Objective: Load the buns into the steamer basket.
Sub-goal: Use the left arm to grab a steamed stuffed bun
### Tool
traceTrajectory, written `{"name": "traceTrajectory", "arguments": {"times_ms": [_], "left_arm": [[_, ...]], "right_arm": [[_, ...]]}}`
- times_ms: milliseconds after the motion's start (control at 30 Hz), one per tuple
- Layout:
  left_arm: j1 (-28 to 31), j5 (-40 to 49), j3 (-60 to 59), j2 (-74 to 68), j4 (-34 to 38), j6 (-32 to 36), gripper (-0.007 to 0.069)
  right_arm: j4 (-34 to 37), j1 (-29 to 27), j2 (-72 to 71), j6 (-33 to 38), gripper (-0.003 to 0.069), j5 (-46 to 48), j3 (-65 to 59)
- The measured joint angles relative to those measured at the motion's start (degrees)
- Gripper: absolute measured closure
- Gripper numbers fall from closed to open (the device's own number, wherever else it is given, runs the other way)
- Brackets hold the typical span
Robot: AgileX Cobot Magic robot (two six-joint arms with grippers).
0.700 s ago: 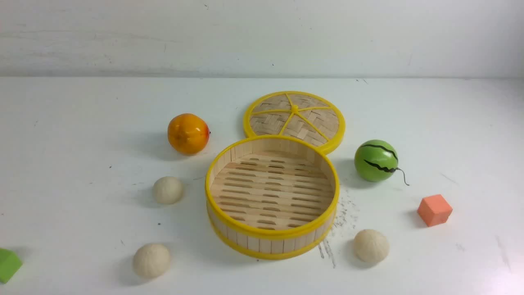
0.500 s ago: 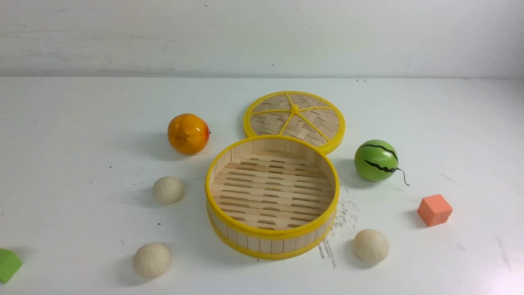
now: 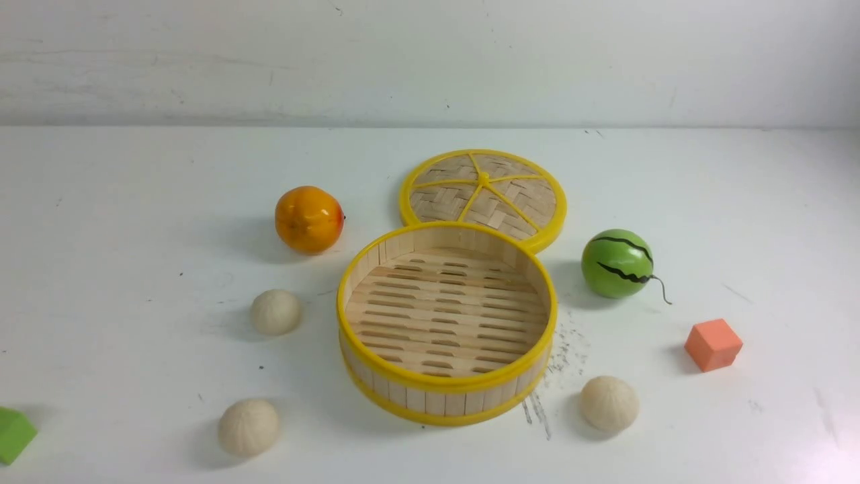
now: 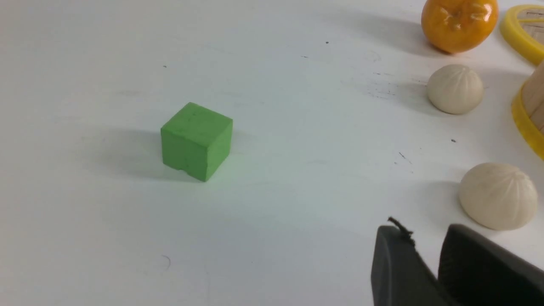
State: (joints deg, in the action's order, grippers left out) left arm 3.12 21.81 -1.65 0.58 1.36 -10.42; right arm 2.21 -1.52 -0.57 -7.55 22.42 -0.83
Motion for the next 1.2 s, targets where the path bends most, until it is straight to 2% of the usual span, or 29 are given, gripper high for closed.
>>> {"name": "traceTrajectory", "arguments": {"times_ms": [1200], "left_arm": [[0.0,-1.0,0.0,0.0,-1.0,0.0,0.0449]], "right_arm": [[0.0,0.0,0.0,0.0,0.0420,0.0,0.0]]}}
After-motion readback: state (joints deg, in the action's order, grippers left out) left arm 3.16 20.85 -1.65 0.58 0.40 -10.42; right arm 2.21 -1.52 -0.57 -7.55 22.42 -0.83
